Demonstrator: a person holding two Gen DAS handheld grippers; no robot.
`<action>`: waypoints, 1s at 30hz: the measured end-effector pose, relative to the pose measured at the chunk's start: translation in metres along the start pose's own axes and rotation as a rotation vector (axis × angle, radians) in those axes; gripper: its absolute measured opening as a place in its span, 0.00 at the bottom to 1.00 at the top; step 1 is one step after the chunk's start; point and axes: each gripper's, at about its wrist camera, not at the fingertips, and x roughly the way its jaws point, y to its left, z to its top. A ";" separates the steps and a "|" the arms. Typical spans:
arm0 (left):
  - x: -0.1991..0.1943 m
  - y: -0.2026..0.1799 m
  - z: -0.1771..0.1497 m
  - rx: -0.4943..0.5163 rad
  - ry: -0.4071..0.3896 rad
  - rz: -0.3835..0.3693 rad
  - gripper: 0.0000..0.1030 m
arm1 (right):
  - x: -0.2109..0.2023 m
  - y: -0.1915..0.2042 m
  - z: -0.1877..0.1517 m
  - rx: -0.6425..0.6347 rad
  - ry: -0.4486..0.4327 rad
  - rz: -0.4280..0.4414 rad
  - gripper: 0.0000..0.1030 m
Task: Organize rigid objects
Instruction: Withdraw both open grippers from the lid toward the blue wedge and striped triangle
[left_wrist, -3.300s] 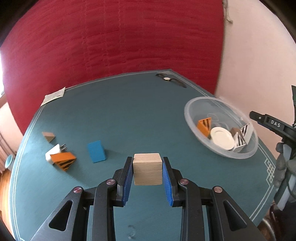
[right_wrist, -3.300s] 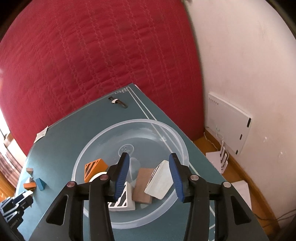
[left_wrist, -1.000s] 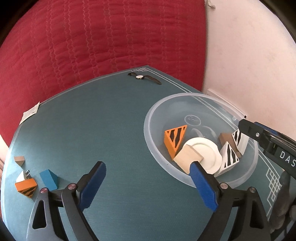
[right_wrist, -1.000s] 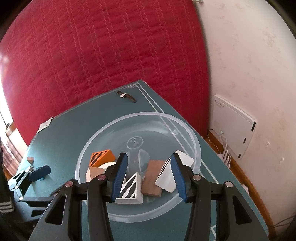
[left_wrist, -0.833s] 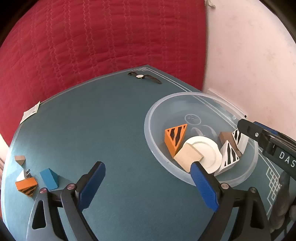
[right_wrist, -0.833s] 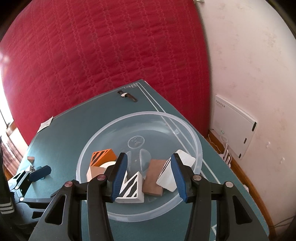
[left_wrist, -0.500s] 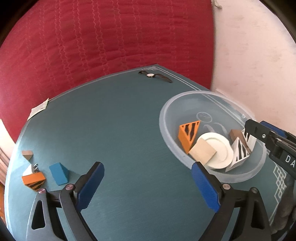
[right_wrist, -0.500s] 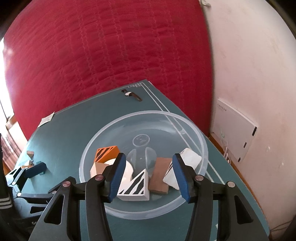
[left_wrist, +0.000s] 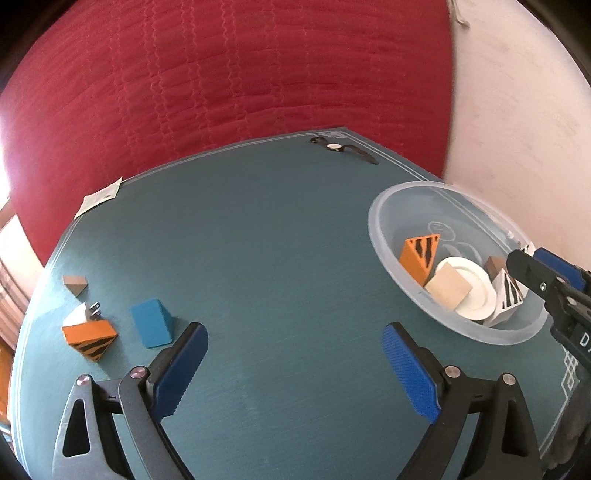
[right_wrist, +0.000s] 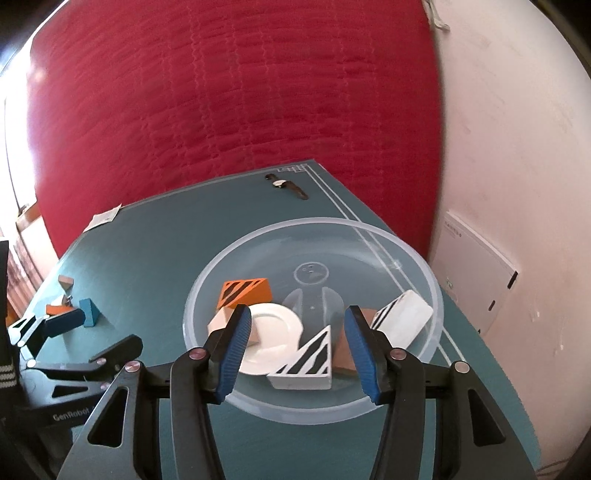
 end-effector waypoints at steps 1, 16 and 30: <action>-0.001 0.003 -0.001 -0.006 0.000 0.004 0.95 | 0.000 0.003 -0.001 -0.007 0.000 0.002 0.53; 0.003 0.040 -0.009 -0.081 0.013 0.036 0.98 | -0.008 0.047 -0.019 -0.123 -0.005 0.039 0.59; 0.002 0.099 -0.019 -0.157 0.025 0.118 0.98 | -0.003 0.082 -0.037 -0.200 0.047 0.106 0.59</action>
